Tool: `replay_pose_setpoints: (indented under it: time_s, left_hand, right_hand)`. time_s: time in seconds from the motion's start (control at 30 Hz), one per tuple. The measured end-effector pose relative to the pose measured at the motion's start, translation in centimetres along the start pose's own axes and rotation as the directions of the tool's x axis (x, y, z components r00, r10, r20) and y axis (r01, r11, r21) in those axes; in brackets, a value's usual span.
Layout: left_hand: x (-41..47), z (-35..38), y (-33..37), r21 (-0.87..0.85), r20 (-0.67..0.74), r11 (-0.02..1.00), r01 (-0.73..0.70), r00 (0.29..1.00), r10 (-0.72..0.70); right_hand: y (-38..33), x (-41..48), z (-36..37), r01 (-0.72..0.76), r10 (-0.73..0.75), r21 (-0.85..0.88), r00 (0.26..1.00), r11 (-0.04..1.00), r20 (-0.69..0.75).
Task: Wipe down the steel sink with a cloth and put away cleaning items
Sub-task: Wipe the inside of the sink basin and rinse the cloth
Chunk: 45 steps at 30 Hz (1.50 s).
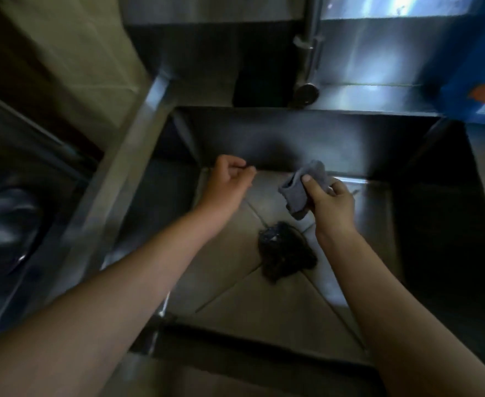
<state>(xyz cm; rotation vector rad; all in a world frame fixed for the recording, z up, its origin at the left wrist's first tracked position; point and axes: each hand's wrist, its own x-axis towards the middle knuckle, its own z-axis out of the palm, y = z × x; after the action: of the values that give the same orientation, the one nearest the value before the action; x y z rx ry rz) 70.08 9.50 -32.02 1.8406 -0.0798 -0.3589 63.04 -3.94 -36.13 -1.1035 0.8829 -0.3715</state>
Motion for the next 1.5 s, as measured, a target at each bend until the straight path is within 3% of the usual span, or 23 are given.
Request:
replay_pose_setpoints:
  time_s: [0.17, 0.3, 0.5, 0.9, 1.07, 1.3, 1.5]
  left_hand:
    - [-1.5, -7.8, -0.4, 0.151, -0.035, 0.987, -0.05, 0.998, 0.056]
    - [-1.1, -13.0, -1.2, 0.315, -0.036, 0.936, -0.156, 0.984, 0.176]
    - [2.2, -19.2, -1.8, 0.447, -0.031, 0.866, -0.225, 0.963, 0.266]
    - [9.4, -21.5, -1.2, 0.616, 0.107, 0.731, -0.293, 0.951, 0.29]
    - [11.5, -20.1, -1.1, 0.621, 0.158, 0.717, -0.317, 0.946, 0.282]
    - [13.4, -18.9, -1.5, 0.62, 0.156, 0.709, -0.336, 0.939, 0.308]
    - [13.6, -18.2, -2.7, 0.684, 0.132, 0.627, -0.373, 0.909, 0.396]
  right_hand:
    - [2.3, -2.9, 3.5, -0.018, 0.019, -0.01, 0.994, 1.0, 0.111]
    - [4.0, -4.0, 6.8, -0.106, 0.095, 0.033, 0.965, 0.994, 0.244]
    - [4.8, -5.7, 13.1, -0.114, 0.096, 0.033, 0.936, 0.993, 0.338]
    - [4.1, -5.1, 21.6, -0.003, -0.015, 0.065, 0.963, 0.998, 0.268]
    - [5.4, -4.8, 23.2, -0.104, 0.079, 0.086, 0.964, 0.991, 0.254]
    - [5.4, -3.7, 23.2, -0.336, 0.266, 0.33, 0.934, 0.882, 0.24]
    - [6.2, -2.6, 23.8, -0.331, 0.295, 0.343, 0.943, 0.879, 0.152]
